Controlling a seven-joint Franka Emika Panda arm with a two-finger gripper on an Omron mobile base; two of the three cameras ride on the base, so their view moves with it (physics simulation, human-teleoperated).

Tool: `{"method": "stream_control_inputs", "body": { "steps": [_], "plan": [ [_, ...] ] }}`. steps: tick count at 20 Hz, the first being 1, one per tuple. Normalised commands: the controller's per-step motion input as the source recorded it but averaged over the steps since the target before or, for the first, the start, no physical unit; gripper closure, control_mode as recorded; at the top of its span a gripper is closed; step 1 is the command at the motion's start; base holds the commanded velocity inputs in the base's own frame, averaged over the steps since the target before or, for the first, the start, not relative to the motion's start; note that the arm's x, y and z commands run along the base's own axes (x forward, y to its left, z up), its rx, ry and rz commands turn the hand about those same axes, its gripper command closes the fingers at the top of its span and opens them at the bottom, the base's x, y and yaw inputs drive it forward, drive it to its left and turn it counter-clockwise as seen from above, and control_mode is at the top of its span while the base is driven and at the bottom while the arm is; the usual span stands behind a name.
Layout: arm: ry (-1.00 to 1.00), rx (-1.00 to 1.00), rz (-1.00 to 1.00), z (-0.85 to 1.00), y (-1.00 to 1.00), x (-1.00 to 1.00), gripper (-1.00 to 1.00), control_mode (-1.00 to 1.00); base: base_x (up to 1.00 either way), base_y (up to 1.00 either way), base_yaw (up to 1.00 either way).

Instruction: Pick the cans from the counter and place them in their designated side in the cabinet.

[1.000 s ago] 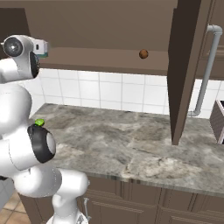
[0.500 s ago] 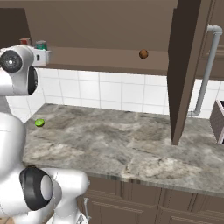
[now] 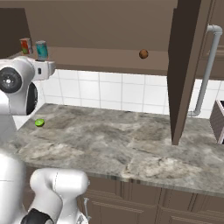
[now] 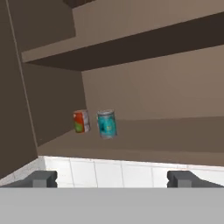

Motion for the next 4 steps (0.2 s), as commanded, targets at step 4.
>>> {"method": "stream_control_inputs", "body": {
  "steps": [4],
  "plan": [
    [0.04, -0.05, 0.00, -0.08, -0.34, -0.69, -1.00, -1.00, 0.00, 0.00, 0.00]
  ]
}}
